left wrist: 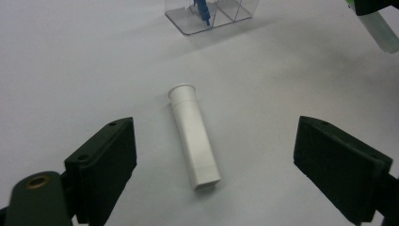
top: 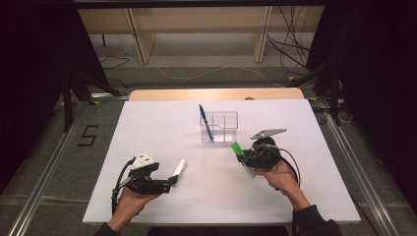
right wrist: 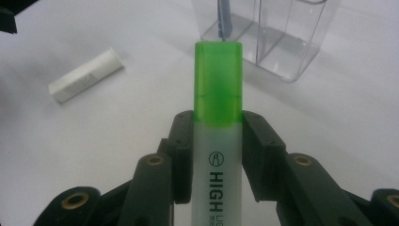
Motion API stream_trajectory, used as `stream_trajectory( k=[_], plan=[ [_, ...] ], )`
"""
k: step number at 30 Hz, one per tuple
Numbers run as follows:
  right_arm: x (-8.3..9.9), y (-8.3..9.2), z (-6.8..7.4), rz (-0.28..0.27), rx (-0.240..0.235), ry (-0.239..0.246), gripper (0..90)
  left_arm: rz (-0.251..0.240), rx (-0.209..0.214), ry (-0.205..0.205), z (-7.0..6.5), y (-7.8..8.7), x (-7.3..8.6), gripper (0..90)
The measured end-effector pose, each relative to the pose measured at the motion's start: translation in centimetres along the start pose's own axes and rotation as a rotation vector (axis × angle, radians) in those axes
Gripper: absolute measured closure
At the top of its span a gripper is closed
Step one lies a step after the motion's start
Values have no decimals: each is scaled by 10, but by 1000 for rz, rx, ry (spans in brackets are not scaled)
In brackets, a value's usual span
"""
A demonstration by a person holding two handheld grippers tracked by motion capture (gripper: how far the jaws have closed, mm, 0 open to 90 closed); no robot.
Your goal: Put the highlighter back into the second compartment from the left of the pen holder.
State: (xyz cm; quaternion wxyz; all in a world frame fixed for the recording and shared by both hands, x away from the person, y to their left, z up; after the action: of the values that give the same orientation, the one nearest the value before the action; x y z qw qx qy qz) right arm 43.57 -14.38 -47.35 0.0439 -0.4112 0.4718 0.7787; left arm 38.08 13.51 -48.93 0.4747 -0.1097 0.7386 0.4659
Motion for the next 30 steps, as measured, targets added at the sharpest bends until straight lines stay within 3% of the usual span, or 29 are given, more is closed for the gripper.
stream_trajectory(
  k=[10,25,30],
  plan=[
    [-16,5,1,-107,-13,-12,674,-45,1,-3,0,3,-4,132],
    [-57,6,-3,-266,22,-22,674,-73,-2,0,1,4,-5,132],
    [-70,1,0,-286,20,-14,674,-90,4,0,0,6,-7,132]
  ],
)
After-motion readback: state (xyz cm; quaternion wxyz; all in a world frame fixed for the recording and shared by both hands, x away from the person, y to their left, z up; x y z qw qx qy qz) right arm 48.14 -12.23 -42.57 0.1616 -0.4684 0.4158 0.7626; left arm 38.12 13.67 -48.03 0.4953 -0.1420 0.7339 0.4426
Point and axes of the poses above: each handheld gripper's, and its own axes: y roughly backward along the jaws, x roughly out of its underside, z roughly to its left, the point moved 8 cm from there along -y, roughly forward along the jaws, and after that the axes turned 4 degrees about -y, right-handed, at the moved point
